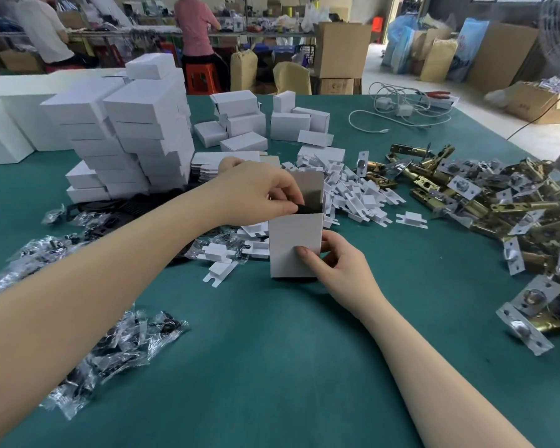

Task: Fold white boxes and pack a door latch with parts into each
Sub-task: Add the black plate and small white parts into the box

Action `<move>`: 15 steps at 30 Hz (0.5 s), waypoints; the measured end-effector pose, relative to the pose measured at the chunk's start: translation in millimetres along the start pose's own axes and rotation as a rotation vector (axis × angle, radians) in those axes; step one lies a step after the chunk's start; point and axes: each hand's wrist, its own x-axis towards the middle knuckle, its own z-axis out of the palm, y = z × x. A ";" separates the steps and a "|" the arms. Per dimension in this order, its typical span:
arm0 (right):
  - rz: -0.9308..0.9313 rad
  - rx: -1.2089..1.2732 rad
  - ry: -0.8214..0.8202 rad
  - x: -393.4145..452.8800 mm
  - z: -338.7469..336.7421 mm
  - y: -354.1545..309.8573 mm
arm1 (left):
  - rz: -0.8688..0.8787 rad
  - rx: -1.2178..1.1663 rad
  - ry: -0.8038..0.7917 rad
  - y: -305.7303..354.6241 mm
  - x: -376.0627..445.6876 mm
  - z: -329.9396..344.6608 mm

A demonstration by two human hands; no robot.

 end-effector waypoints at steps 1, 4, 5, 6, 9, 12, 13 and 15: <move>-0.002 -0.001 0.005 0.0 -0.2 -0.4 | 0.001 0.000 -0.010 0.2 0.3 -1.6; -0.001 -0.002 0.001 -0.3 -0.6 -1.0 | -0.005 -0.035 -0.044 -1.0 0.4 -6.2; 0.000 0.000 -0.002 -0.3 -0.9 -1.0 | 0.001 -0.036 -0.055 -1.4 0.1 -7.4; 0.001 0.003 -0.003 -0.3 -1.2 -1.0 | 0.011 -0.018 -0.065 -1.2 -0.2 -8.3; 0.003 -0.002 -0.004 0.2 -1.1 -1.1 | 0.039 0.074 -0.092 2.6 -1.9 -10.2; 0.006 -0.009 0.003 1.3 -0.6 -0.3 | 0.113 0.124 0.008 3.9 -6.1 -6.7; 0.006 -0.008 0.004 1.4 -0.6 -0.4 | 0.142 0.071 0.084 2.0 -8.3 -3.0; 0.004 -0.009 0.004 1.3 -0.7 -0.6 | 0.181 -0.106 0.216 -1.8 -13.6 7.9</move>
